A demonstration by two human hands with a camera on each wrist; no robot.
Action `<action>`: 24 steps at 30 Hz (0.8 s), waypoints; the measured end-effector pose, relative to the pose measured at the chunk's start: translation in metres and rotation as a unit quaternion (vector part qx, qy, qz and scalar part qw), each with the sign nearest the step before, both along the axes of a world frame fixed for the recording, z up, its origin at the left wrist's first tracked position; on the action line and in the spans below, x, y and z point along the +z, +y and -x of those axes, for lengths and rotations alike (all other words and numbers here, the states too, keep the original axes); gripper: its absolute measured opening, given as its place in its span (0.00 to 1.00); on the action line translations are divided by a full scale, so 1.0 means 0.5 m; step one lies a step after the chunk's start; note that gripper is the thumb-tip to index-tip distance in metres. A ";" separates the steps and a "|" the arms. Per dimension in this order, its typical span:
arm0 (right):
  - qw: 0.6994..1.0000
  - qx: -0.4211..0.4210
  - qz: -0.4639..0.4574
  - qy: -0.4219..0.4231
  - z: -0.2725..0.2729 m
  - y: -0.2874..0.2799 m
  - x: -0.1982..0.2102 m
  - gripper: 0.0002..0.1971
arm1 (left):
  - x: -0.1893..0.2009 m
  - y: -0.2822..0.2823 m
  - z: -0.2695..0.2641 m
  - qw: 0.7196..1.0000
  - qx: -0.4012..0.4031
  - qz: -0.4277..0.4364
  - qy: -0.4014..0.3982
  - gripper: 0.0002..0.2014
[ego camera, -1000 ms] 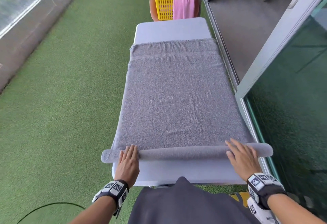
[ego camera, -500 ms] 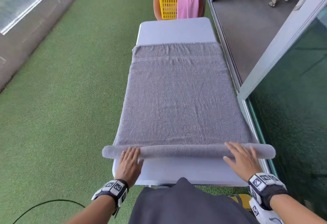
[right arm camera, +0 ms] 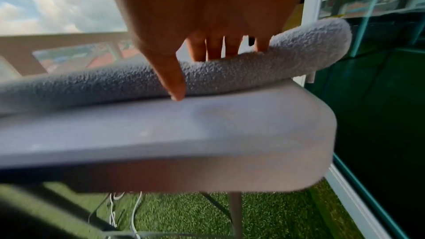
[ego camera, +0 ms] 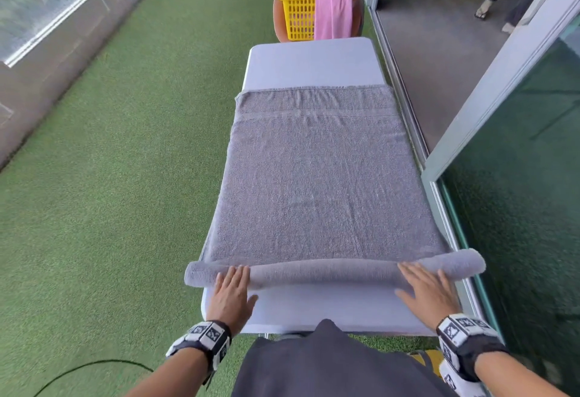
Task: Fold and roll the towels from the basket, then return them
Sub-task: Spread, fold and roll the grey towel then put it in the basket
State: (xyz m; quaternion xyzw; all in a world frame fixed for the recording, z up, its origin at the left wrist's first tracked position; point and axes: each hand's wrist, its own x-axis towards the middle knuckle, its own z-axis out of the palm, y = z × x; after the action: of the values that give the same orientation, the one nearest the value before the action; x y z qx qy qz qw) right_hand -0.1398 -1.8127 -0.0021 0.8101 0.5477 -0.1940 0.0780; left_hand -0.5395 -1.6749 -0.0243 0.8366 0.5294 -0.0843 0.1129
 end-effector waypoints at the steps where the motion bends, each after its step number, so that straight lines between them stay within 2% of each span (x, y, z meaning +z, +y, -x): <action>1: 1.000 0.004 0.013 -0.007 0.008 -0.016 -0.005 0.33 | -0.003 -0.008 0.006 1.000 -0.003 0.023 0.007 0.35; 2: 1.000 0.005 0.019 -0.016 0.014 -0.028 -0.007 0.32 | -0.004 -0.015 0.010 0.999 -0.003 0.031 0.009 0.35; 5: 0.999 0.006 0.019 -0.026 0.016 -0.024 0.002 0.21 | 0.016 -0.008 0.015 0.999 -0.022 0.029 -0.011 0.20; 7: 0.999 0.004 0.028 -0.020 0.003 0.005 0.014 0.18 | 0.024 0.007 0.009 0.999 -0.026 0.006 -0.032 0.12; 10: 1.000 -0.015 0.008 0.013 -0.011 0.041 0.029 0.24 | 0.027 0.028 -0.001 0.999 -0.021 -0.034 -0.028 0.27; 11: 1.000 -0.014 -0.003 0.021 -0.012 0.041 0.027 0.27 | 0.023 0.031 0.000 0.999 -0.014 -0.042 -0.019 0.27; 12: 0.999 -0.008 0.004 0.030 -0.009 0.036 0.023 0.29 | 0.024 0.028 0.003 0.999 -0.019 -0.031 -0.005 0.26; 15: 0.998 0.027 0.052 0.036 0.016 -0.007 0.004 0.36 | 0.008 0.004 0.009 0.998 -0.053 0.026 0.030 0.38; 16: 0.998 0.033 0.051 0.027 0.024 -0.021 0.002 0.36 | 0.003 -0.007 0.010 0.998 -0.040 0.048 0.032 0.38; 18: 0.998 0.038 0.043 0.013 0.028 -0.031 0.004 0.29 | 0.005 -0.013 0.014 0.997 -0.039 0.059 0.022 0.25; 20: 0.999 0.031 0.039 0.020 0.017 -0.017 0.016 0.20 | 0.012 0.002 0.009 0.998 -0.032 0.039 -0.026 0.11; 21: 0.998 0.027 0.041 0.025 0.009 -0.003 0.022 0.17 | 0.018 0.013 0.005 0.998 -0.036 0.030 -0.031 0.08; 22: 0.999 0.019 0.037 0.033 0.002 0.011 0.029 0.16 | 0.022 0.023 0.001 0.998 -0.035 0.031 -0.034 0.16; 24: 0.999 -0.004 -0.012 0.034 -0.010 0.032 0.035 0.22 | 0.024 0.035 -0.009 0.999 -0.022 0.015 -0.042 0.34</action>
State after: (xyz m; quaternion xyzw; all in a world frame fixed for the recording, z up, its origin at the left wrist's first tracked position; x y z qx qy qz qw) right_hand -0.1350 -1.7967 0.0153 0.8058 0.5494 -0.2155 0.0487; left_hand -0.5349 -1.6573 -0.0123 0.8492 0.5043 -0.0597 0.1451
